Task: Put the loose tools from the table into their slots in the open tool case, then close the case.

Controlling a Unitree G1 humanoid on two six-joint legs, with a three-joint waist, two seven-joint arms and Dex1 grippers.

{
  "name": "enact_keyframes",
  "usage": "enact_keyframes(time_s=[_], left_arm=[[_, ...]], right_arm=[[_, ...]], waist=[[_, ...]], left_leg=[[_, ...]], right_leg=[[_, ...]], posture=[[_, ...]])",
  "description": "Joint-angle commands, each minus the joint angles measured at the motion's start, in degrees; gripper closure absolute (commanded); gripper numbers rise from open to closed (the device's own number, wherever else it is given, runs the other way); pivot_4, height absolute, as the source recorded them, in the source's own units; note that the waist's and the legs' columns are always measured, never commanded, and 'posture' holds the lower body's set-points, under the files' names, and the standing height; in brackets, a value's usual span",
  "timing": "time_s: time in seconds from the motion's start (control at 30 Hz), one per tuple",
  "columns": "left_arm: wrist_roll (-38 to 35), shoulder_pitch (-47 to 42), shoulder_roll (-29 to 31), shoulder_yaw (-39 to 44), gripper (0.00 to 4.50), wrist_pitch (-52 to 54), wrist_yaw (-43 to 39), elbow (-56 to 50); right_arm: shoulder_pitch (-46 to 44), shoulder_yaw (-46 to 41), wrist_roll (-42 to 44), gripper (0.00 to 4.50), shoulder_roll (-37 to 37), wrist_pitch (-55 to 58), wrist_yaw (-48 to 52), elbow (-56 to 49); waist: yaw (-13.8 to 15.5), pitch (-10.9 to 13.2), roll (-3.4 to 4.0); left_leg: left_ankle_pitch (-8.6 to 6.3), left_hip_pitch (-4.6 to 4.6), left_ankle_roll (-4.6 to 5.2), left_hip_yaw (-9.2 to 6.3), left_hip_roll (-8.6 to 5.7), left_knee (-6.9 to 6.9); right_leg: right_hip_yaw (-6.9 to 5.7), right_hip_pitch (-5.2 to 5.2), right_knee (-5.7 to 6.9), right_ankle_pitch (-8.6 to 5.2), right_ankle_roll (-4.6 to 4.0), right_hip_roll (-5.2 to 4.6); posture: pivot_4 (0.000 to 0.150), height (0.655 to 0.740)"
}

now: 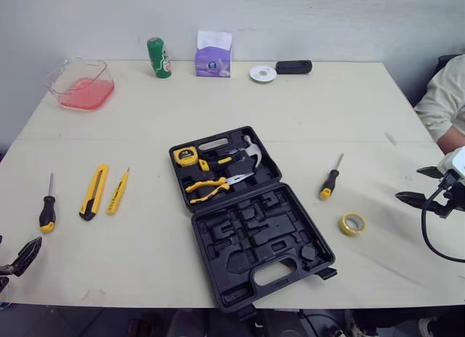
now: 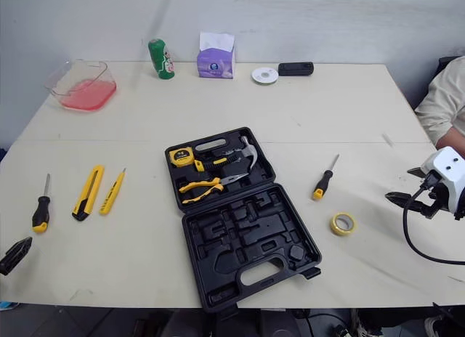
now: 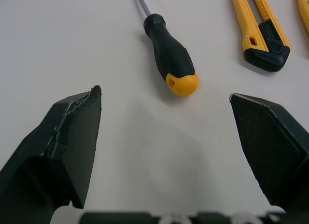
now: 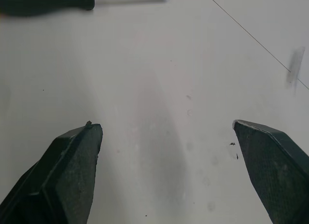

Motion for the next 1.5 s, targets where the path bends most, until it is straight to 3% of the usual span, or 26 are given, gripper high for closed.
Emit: enact_keyframes(time_s=[0.03,0.5,0.67,0.87,0.97,1.07,1.23,1.3,1.5], left_arm=[[0.27,-0.68,1.31,0.06,0.03,0.78,0.77,-0.02],[-0.07,-0.11,2.15,-0.17,0.03,4.77,0.68,-2.86],[-5.13,1.78,2.67,-2.06,0.03,10.3,-3.56,-12.81],[-8.41,1.68,3.42,-9.31,0.03,15.24,-5.19,-27.34],[-7.53,-0.96,3.89,-15.12,0.84,16.87,-3.36,-32.05],[-8.11,-2.94,4.24,-19.69,2.25,18.67,-2.85,-35.19],[-4.74,-13.9,4.84,-33.72,4.49,24.07,0.49,-31.79],[-2.85,-16.94,5.27,-36.7,4.5,23.81,0.38,-29.66],[-0.69,-21.9,4.59,-42.67,4.5,23.67,-0.82,-26.26]], right_arm=[[0.62,-2.6,0.94,0.0,-0.6,-0.99,-1.42,-1.26],[2.07,-3.51,2.4,0.0,1.6,0.82,-4.42,-5.2],[3.5,-6.19,9.25,0.0,5.84,9.53,-6.43,-18.65],[2.58,-3.17,10.34,0.0,9.93,15.29,-10.75,-31.64],[1.23,0.46,9.81,0.0,11.62,17.58,-11.04,-35.74],[0.1,3.88,7.51,0.93,12.91,17.85,-11.98,-36.8],[-1.57,12.19,3.85,3.44,18.47,17.21,-13.83,-38.67],[-2.8,14.29,2.0,4.46,20.07,16.39,-14.44,-37.8],[-6.3,18.4,-2.46,4.46,23.49,13.04,-15.51,-31.53]], waist=[[-0.06,0.0,0.0],[-0.44,0.0,0.0],[-0.52,0.0,0.0],[-0.16,0.0,0.0],[-0.06,0.0,0.0],[0.01,0.0,0.0],[0.2,-0.02,-0.01],[0.18,-0.02,-0.01],[0.32,-0.01,-0.01]], left_leg=[[0.0,0.0,0.0,0.0,0.0,0.0],[0.0,0.01,0.0,0.01,-0.01,0.03],[0.0,0.0,0.0,0.01,-0.01,0.07],[0.01,0.01,-0.03,-0.03,-0.01,0.11],[0.03,0.02,-0.05,-0.03,-0.02,0.12],[0.03,-0.01,-0.04,-0.02,-0.03,0.13],[0.05,0.0,-0.04,-0.03,-0.02,0.23],[0.06,0.0,-0.06,-0.03,-0.03,0.25],[0.06,-0.08,-0.06,-0.01,-0.03,0.26]], right_leg=[[0.0,0.0,0.0,0.0,0.0,0.0],[-0.01,0.0,0.08,0.01,0.02,0.01],[0.01,-0.01,0.23,0.01,0.02,0.03],[0.01,0.0,0.27,0.01,0.03,0.02],[0.01,0.0,0.33,0.01,0.02,0.04],[0.02,-0.02,0.35,0.01,0.02,0.06],[0.03,-0.02,0.44,0.01,0.02,0.16],[0.05,-0.05,0.55,0.01,0.02,0.19],[0.05,-0.15,0.54,0.01,0.02,0.2]], posture=[[0.15,0.7244],[0.15,0.7244],[0.15,0.7244],[0.15,0.7244],[0.15,0.7244],[0.15,0.7244],[0.15,0.7244],[0.15,0.7244],[0.15,0.7244]])
